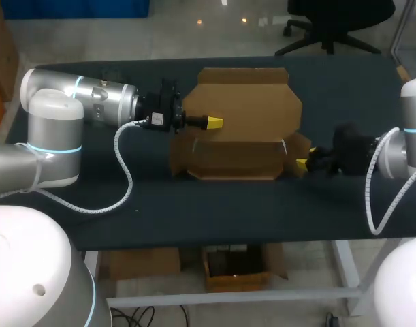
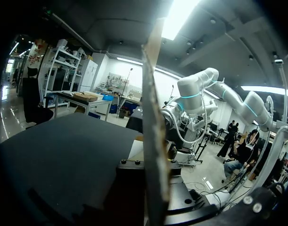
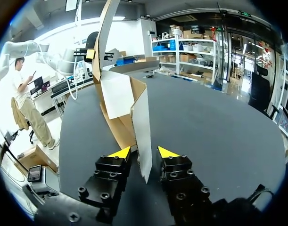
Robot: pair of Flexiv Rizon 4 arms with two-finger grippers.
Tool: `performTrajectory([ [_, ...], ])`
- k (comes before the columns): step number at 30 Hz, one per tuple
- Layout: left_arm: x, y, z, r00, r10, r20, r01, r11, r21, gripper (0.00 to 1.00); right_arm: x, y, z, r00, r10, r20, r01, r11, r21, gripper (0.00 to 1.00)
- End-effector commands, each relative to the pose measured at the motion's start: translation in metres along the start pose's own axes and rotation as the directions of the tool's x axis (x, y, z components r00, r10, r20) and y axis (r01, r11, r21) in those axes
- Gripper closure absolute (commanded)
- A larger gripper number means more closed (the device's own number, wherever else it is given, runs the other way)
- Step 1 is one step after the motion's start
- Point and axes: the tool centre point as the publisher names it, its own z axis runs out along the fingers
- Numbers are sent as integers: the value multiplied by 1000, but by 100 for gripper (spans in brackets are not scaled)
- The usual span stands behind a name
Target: Assemble the packaging by folding the flat box into shape, placing the metal phone stand inside, and closing the box properly
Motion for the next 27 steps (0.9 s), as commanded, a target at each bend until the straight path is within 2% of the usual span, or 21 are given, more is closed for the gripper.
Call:
performTrajectory([
  [1,-1,2,0,1000,0,-1,0,1000,-1,100,-1,2,7,1000,6,8,-6,1000,4,80],
  [3,-1,2,0,1000,0,-1,0,1000,-1,100,-1,2,7,1000,11,14,-11,1000,1,85],
  [5,-1,2,0,1000,0,-1,0,1000,-1,100,0,2,8,1000,17,21,-17,1000,-3,94],
  [8,-1,2,0,1000,0,-1,0,1000,-1,100,2,2,7,999,27,41,-27,1000,-7,100],
  [18,-1,2,0,1000,0,-1,0,1000,-1,100,12,0,8,992,72,101,-71,997,-19,100],
  [19,-1,2,0,1000,0,-1,0,1000,-1,100,12,0,8,991,77,108,-75,997,-21,98],
  [22,-1,2,0,1000,0,-1,0,1000,-1,100,16,-1,9,987,95,132,-92,995,-28,84],
  [27,-1,2,0,1000,0,-1,0,1000,-1,100,20,-1,9,979,120,168,-116,993,-34,90],
])
